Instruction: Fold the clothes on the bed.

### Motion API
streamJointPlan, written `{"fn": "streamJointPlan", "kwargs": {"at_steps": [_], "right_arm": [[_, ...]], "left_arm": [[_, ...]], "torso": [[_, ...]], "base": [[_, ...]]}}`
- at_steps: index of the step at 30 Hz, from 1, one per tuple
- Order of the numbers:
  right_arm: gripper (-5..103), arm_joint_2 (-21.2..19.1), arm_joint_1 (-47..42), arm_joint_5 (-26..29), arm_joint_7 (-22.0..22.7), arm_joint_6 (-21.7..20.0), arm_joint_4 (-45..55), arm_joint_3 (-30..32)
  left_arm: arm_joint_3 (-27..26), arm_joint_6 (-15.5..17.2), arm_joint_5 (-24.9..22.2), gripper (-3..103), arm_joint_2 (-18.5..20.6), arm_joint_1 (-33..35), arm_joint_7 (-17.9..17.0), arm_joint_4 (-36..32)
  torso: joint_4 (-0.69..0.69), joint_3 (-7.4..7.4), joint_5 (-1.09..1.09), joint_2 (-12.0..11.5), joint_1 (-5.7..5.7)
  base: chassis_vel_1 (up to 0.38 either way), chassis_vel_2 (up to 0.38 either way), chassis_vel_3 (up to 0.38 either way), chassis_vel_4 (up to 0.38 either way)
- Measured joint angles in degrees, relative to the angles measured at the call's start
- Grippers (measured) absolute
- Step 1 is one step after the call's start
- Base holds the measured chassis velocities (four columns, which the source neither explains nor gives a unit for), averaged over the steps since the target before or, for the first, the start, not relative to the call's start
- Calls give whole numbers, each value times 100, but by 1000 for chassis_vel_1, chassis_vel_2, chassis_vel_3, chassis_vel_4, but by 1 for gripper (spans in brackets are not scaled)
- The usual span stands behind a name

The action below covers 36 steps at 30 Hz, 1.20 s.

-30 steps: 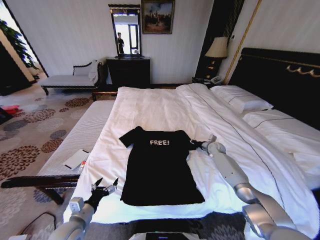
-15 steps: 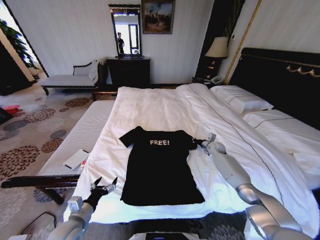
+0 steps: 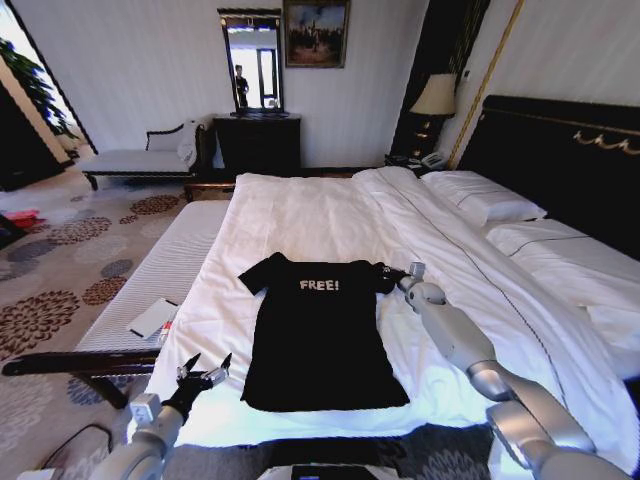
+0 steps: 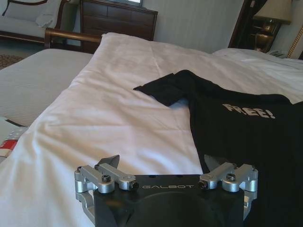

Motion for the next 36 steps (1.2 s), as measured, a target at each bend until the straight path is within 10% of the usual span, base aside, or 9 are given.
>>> {"fn": "streamJointPlan", "kwargs": {"at_steps": [15,27,36], "right_arm": [[49,48,-4,147,-19,-74,-159,57],[3,24,-28,321,15,-175,-26,22],[1,28,-5,276,26,-206,36,-46]], "left_arm": [[27,-5,36,100,-1,-3,-4,-19],[-15,-28,30,100,-31,15,2,-12],[-65,-35,3,100,-31,27,3,-11]], "torso": [[1,0,0,0,0],[0,0,-1,0,0],[0,0,-1,0,0]], "base": [[0,0,0,0],[0,0,0,0],[0,0,0,0]]}}
